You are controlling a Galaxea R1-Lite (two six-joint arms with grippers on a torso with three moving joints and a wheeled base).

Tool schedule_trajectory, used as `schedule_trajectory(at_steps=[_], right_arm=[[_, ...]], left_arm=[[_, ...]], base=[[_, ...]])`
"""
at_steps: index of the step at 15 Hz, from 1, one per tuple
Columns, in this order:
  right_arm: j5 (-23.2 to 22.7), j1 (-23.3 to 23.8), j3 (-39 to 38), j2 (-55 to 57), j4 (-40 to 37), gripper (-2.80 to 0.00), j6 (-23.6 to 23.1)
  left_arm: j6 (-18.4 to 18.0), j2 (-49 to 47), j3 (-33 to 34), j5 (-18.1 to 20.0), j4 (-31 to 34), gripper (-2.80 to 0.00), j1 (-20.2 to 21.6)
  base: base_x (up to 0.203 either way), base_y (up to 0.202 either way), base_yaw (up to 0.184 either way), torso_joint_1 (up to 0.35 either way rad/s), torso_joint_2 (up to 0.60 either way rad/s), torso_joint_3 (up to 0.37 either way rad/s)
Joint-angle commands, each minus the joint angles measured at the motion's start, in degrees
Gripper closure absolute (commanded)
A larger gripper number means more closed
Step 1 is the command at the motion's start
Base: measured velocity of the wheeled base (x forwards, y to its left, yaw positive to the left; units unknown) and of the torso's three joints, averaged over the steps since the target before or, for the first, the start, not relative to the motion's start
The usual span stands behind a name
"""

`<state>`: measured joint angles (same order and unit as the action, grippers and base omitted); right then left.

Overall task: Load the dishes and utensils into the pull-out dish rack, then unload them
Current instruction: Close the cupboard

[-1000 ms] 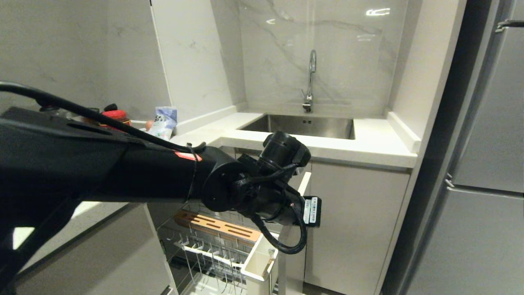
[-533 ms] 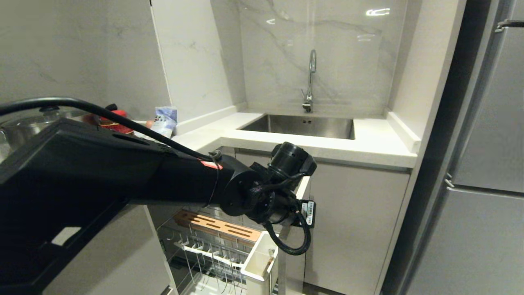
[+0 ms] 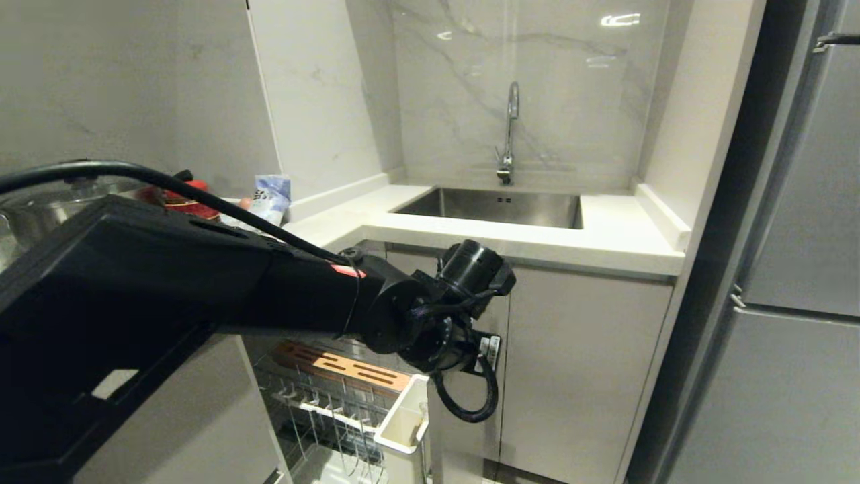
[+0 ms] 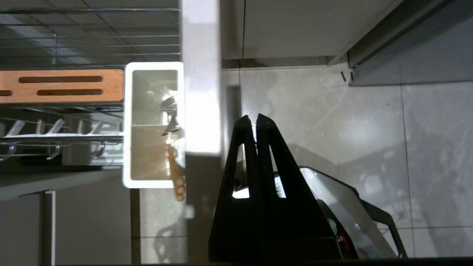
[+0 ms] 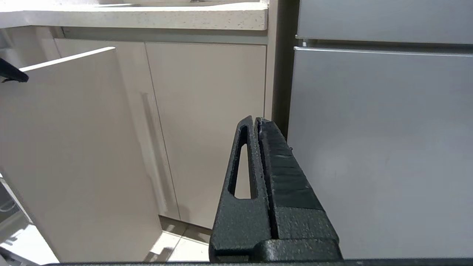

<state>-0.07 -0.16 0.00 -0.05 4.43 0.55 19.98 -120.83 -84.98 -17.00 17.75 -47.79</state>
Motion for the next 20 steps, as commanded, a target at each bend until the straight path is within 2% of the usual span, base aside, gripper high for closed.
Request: schedule_trajectory(at_steps=[1,3,7,9,11,15,20], right_arm=[[0.0,0.0,-1.5,0.0,0.1,0.0,0.0],[0.0,0.0,-1.5,0.0,0.1,0.0,0.0],[0.0,0.0,-1.5,0.0,0.1,0.0,0.0],[0.0,0.0,-1.5,0.0,0.1,0.0,0.0],[0.0,0.0,-1.5,0.0,0.1,0.0,0.0],[0.0,0.0,-1.5,0.0,0.1,0.0,0.0],[0.0,0.0,-1.5,0.0,0.1,0.0,0.0]], left_arm=[[0.1,0.3,-0.1,-0.6,-0.2,0.0,-0.1],[-0.3,0.4,-0.1,-3.8,-0.2,0.0,0.1],[-3.3,0.2,0.0,-16.0,-0.2,0.0,1.1],[-4.7,0.2,0.1,-20.0,-0.2,0.0,2.6],[-5.6,0.2,0.1,-20.4,-0.2,0.0,3.9],[-5.2,0.7,-0.5,-20.5,-0.8,0.0,3.9],[-0.1,5.1,-1.9,-20.5,-2.0,0.0,-0.6]], base=[[0.0,0.0,0.0,0.0,0.0,0.0],[0.0,0.0,0.0,0.0,0.0,0.0],[0.0,0.0,0.0,0.0,0.0,0.0],[0.0,0.0,0.0,0.0,0.0,0.0],[0.0,0.0,0.0,0.0,0.0,0.0],[0.0,0.0,0.0,0.0,0.0,0.0],[0.0,0.0,0.0,0.0,0.0,0.0]])
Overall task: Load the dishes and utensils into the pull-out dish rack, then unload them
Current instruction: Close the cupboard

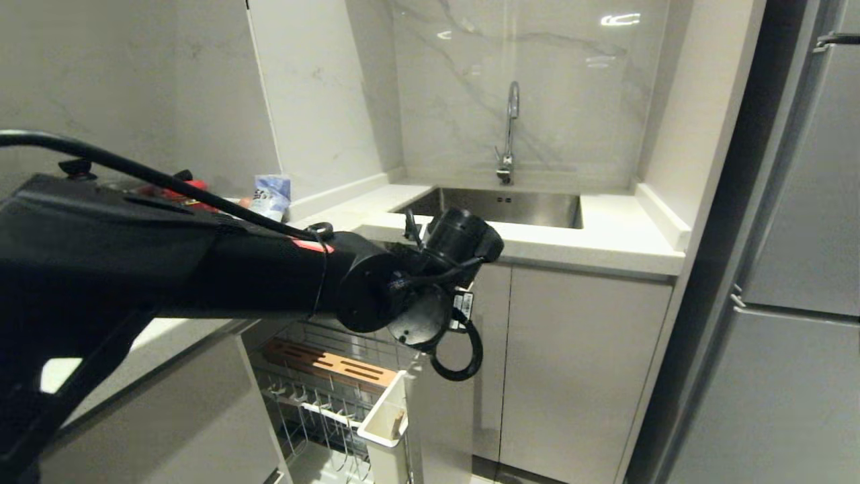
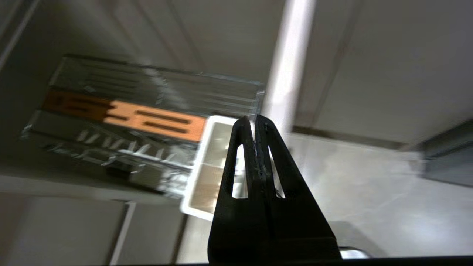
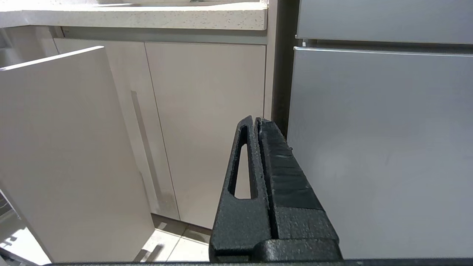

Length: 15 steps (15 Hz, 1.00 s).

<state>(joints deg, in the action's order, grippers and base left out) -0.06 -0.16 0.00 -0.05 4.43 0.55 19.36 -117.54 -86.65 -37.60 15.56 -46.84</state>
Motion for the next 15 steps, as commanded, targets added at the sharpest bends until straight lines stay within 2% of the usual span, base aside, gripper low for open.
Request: schedule_trajectory(at_steps=[1,5,7,15], right_arm=[[0.0,0.0,-1.5,0.0,0.1,0.0,0.0],[0.0,0.0,-1.5,0.0,0.1,0.0,0.0],[0.0,0.0,-1.5,0.0,0.1,0.0,0.0],[0.0,0.0,-1.5,0.0,0.1,0.0,0.0]], left_arm=[[0.7,1.3,-0.3,1.4,0.2,0.0,-2.0],[2.1,-2.1,-0.3,12.1,2.5,0.0,-2.7],[2.0,-4.6,-1.1,12.7,5.7,0.0,-2.0],[0.5,-9.7,-2.8,11.9,6.2,0.0,2.3]], base=[[0.0,0.0,0.0,0.0,0.0,0.0],[0.0,0.0,0.0,0.0,0.0,0.0],[0.0,0.0,0.0,0.0,0.0,0.0],[0.0,0.0,0.0,0.0,0.0,0.0]])
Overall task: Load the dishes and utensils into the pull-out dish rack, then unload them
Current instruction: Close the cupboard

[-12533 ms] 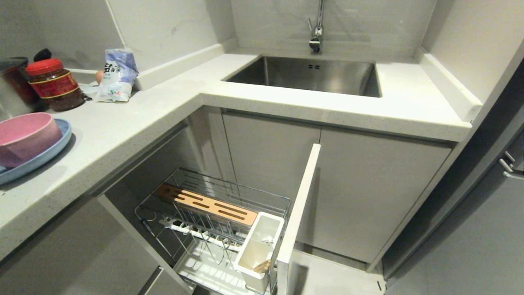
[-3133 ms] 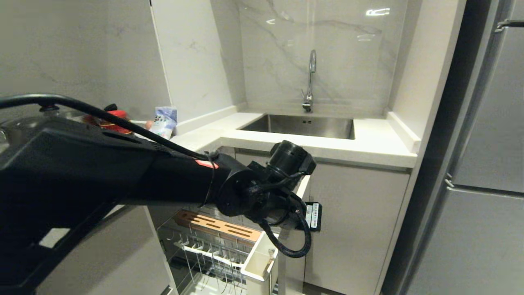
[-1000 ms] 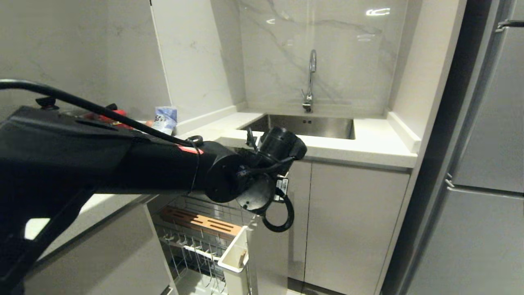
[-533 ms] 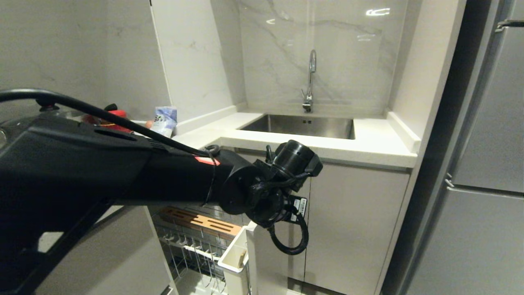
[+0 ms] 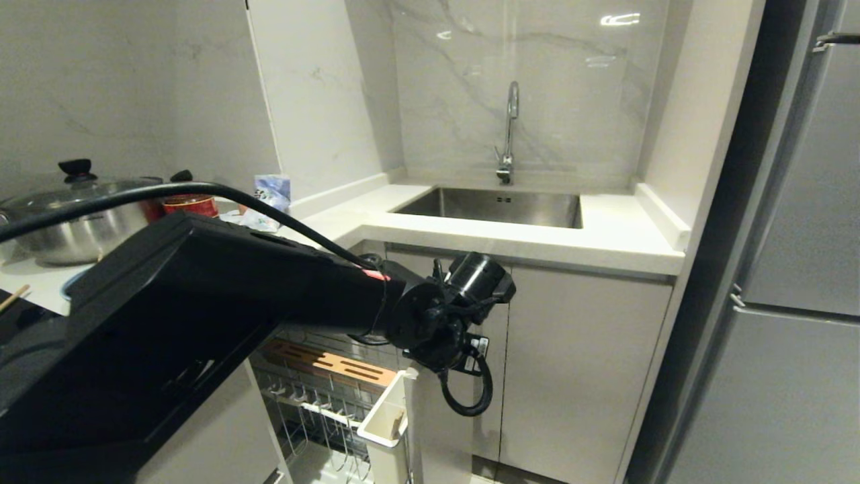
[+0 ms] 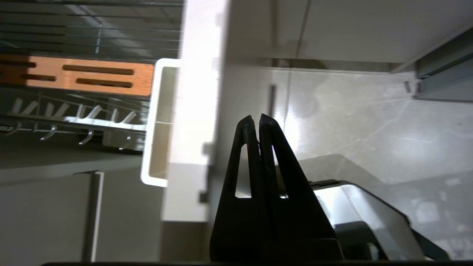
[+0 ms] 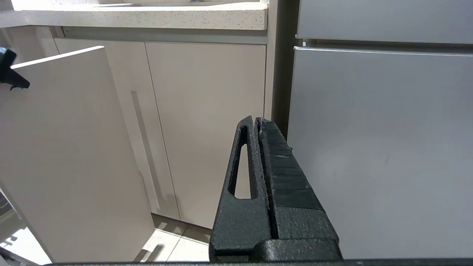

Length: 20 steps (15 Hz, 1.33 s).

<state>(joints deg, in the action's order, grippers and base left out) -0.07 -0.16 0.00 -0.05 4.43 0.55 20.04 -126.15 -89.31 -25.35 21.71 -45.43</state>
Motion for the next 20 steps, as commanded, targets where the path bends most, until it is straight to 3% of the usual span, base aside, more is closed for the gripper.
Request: schedule_trajectory(at_steps=[1,8,13,17,20], right_arm=[[0.0,0.0,-1.5,0.0,0.1,0.0,0.0],[0.0,0.0,-1.5,0.0,0.1,0.0,0.0],[0.0,0.0,-1.5,0.0,0.1,0.0,0.0],[0.0,0.0,-1.5,0.0,0.1,0.0,0.0],[0.0,0.0,-1.5,0.0,0.1,0.0,0.0]], left_arm=[[-0.5,-1.5,-0.4,-0.6,0.1,0.0,1.8],[-3.9,-3.5,-1.0,-9.1,1.1,0.0,6.3],[-7.6,-5.0,-2.6,-17.1,1.0,0.0,13.4],[-10.4,-5.5,-3.4,-20.5,1.0,0.0,18.7],[-12.2,-6.1,-5.1,-20.9,1.0,0.0,22.6]], base=[[0.0,0.0,0.0,0.0,0.0,0.0],[0.0,0.0,0.0,0.0,0.0,0.0],[0.0,0.0,0.0,0.0,0.0,0.0],[0.0,0.0,0.0,0.0,0.0,0.0],[0.0,0.0,0.0,0.0,0.0,0.0]])
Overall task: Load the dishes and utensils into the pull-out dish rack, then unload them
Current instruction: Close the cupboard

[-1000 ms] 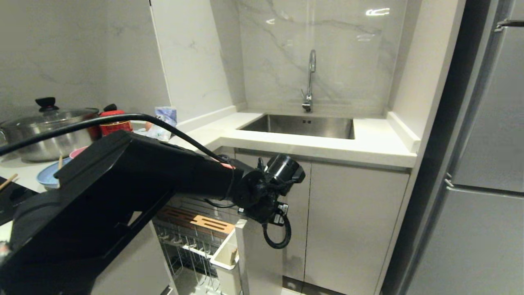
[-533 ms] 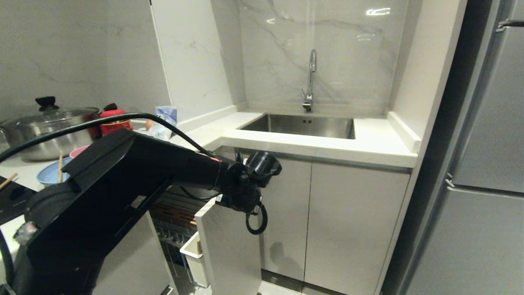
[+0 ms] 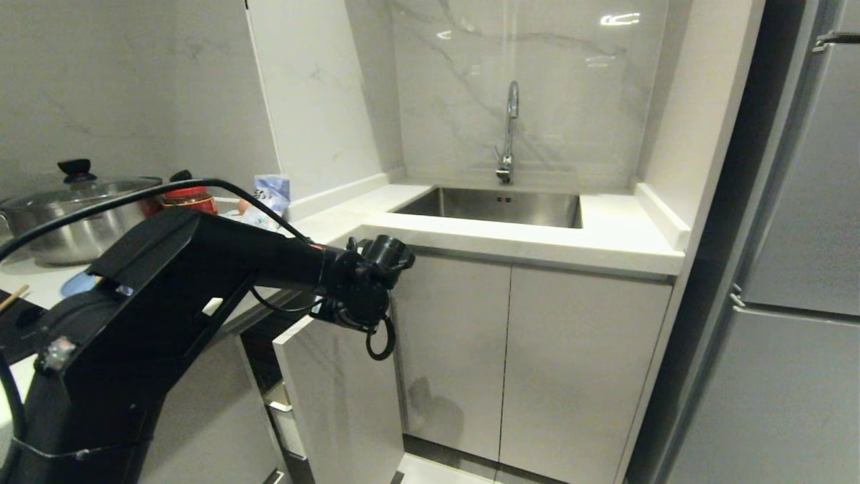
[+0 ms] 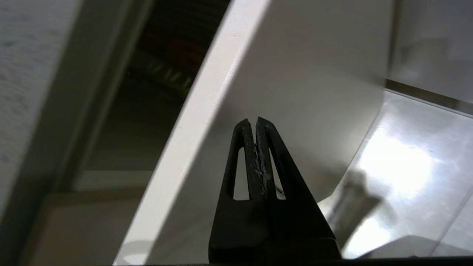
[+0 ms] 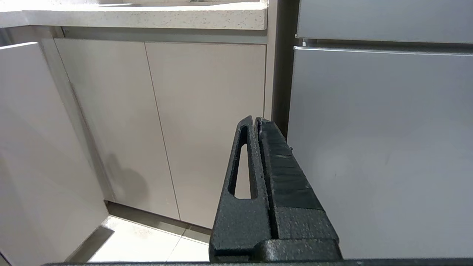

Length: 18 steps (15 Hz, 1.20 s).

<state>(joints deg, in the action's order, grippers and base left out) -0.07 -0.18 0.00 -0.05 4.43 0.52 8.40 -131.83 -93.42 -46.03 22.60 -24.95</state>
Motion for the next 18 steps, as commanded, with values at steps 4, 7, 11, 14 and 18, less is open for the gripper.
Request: schedule_trajectory(at_steps=[4,7,11,14,18], right_arm=[[0.0,0.0,-1.5,0.0,0.1,0.0,0.0],[0.0,0.0,-1.5,0.0,0.1,0.0,0.0],[0.0,0.0,-1.5,0.0,0.1,0.0,0.0],[0.0,0.0,-1.5,0.0,0.1,0.0,0.0],[0.0,0.0,-1.5,0.0,0.1,0.0,0.0]], left_arm=[[-2.9,-1.6,-3.4,-0.2,0.2,0.0,6.9],[-2.9,-1.5,-3.0,-0.2,0.2,0.0,6.5],[-2.9,-1.1,-2.3,-0.2,0.2,0.0,5.5],[-2.8,-1.1,-2.2,-0.3,0.2,0.0,5.4],[-2.4,2.4,-0.6,-0.1,-0.3,0.0,2.9]], base=[[0.0,0.0,0.0,0.0,0.0,0.0],[0.0,0.0,0.0,0.0,0.0,0.0],[0.0,0.0,0.0,0.0,0.0,0.0],[0.0,0.0,0.0,0.0,0.0,0.0],[0.0,0.0,0.0,0.0,0.0,0.0]])
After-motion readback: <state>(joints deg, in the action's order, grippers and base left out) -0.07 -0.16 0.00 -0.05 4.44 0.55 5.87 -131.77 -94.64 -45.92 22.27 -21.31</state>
